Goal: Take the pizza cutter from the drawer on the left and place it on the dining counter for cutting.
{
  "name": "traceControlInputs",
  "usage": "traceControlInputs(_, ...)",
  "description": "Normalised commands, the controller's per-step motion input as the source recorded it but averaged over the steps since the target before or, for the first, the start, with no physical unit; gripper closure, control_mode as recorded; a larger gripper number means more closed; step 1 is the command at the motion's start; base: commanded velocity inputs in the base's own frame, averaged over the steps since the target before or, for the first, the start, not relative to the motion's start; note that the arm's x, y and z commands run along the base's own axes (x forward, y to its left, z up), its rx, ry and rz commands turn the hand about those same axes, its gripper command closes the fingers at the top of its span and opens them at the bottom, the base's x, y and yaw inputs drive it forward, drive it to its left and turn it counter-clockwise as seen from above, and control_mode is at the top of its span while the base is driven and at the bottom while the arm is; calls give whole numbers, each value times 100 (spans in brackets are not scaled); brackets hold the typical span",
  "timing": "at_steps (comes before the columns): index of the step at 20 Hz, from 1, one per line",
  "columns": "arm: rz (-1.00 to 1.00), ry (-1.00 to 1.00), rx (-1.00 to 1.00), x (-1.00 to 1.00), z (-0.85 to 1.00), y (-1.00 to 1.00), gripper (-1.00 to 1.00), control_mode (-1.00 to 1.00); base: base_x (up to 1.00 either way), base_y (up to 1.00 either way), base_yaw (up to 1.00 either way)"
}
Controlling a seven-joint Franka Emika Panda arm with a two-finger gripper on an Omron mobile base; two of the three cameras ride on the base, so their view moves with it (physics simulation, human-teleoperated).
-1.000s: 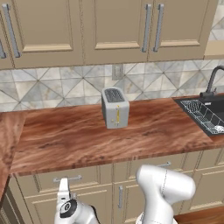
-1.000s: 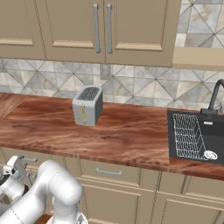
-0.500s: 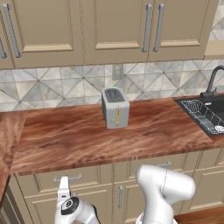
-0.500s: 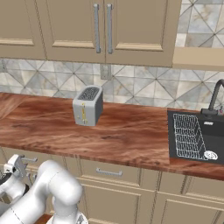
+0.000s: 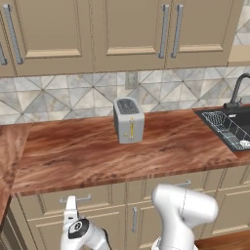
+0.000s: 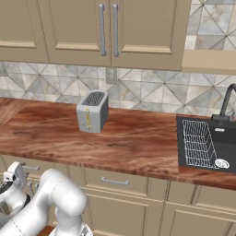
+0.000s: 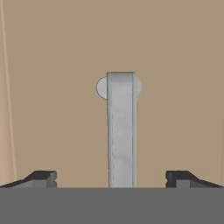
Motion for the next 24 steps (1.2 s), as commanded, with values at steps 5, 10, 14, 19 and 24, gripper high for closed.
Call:
traceControlInputs(5,0,0,0,0,0,0,100,-100,0,0,0)
traceControlInputs(10,0,0,0,0,0,0,100,-100,0,0,0)
traceControlInputs(14,0,0,0,0,0,0,100,-100,0,0,0)
traceControlInputs(19,0,0,0,0,0,0,100,-100,0,0,0)
traceControlInputs(24,0,5,0,-34,-14,0,100,-100,0,0,0)
